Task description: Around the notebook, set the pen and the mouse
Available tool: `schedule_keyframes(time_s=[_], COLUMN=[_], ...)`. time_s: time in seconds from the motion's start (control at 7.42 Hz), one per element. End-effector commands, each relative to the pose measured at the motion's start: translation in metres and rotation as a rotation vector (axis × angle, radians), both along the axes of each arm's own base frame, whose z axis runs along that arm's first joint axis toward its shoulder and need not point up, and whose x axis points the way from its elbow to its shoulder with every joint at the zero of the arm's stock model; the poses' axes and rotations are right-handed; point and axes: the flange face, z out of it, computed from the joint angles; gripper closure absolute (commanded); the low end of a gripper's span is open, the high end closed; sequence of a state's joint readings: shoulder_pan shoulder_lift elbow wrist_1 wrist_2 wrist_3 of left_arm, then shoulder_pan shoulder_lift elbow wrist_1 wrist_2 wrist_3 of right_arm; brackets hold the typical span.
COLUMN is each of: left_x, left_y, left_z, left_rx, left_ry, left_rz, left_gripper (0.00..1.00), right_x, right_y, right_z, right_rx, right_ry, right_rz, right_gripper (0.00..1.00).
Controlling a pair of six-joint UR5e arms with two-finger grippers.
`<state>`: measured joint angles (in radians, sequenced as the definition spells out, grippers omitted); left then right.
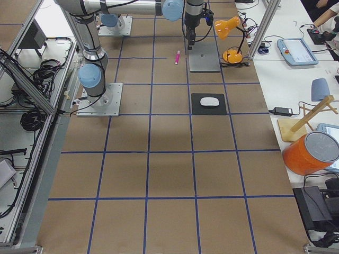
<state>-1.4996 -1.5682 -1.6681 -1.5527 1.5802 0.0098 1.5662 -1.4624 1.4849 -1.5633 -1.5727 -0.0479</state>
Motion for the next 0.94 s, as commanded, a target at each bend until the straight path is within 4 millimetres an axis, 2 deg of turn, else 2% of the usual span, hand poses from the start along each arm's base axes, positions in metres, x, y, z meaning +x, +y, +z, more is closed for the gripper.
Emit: schedule_keyframes(time_s=[0.0,0.81], left_x=[0.0009,0.0036], left_y=[0.0055,0.0070], left_z=[0.0039,0.0039], left_rx=[0.000,0.008], left_ry=[0.003,0.007], left_rz=[-0.059,-0.067], left_gripper=[0.00,0.00], right_x=[-0.0001,-0.0001], right_y=[0.0003,0.0009], right_z=[0.0005,-0.0023], right_rx=[-0.001,0.004], right_ry=[0.001,0.001], right_rz=[0.000,0.004], right_gripper=[0.00,0.00])
